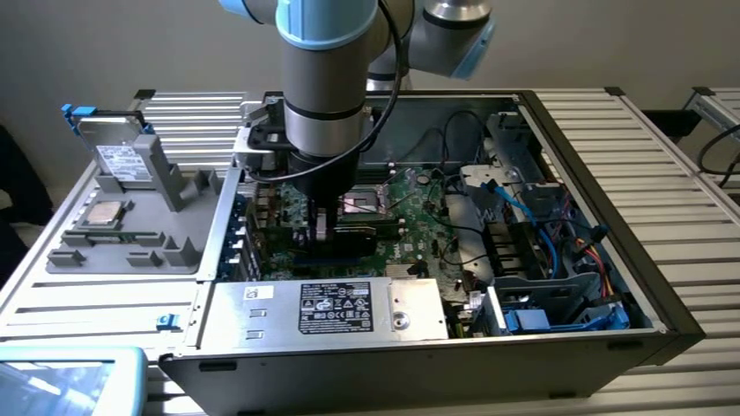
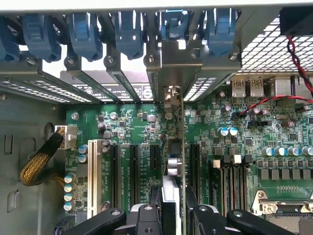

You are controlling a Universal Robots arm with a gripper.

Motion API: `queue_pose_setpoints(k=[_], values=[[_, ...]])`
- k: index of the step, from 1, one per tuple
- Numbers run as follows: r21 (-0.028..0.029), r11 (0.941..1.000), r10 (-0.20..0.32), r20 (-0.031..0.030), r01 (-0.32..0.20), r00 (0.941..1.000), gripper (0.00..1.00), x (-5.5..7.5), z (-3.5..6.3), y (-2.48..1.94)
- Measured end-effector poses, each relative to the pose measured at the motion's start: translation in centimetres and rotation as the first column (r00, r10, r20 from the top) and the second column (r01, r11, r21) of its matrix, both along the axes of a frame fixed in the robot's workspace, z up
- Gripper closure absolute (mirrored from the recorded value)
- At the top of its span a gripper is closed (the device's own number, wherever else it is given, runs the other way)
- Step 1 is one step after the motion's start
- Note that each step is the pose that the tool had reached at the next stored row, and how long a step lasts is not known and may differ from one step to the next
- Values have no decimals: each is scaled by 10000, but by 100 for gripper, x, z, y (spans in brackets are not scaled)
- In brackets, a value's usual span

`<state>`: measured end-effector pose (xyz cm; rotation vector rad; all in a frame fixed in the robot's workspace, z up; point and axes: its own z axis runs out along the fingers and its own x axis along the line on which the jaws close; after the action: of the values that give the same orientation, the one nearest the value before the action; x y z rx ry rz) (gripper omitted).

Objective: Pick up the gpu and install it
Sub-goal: 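Insert the gpu into the slot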

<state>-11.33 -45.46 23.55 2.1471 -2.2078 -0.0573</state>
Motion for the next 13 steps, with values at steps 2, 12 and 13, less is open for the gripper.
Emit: queue_pose_setpoints(k=[2,12,13], values=[[-1,10000,14,-8,-14,10000,71,0,0,0],[-2,9999,110,-24,-110,9999,71,0,-4,-2],[-1,9999,118,-24,-118,9999,71,-1,-4,-2]])
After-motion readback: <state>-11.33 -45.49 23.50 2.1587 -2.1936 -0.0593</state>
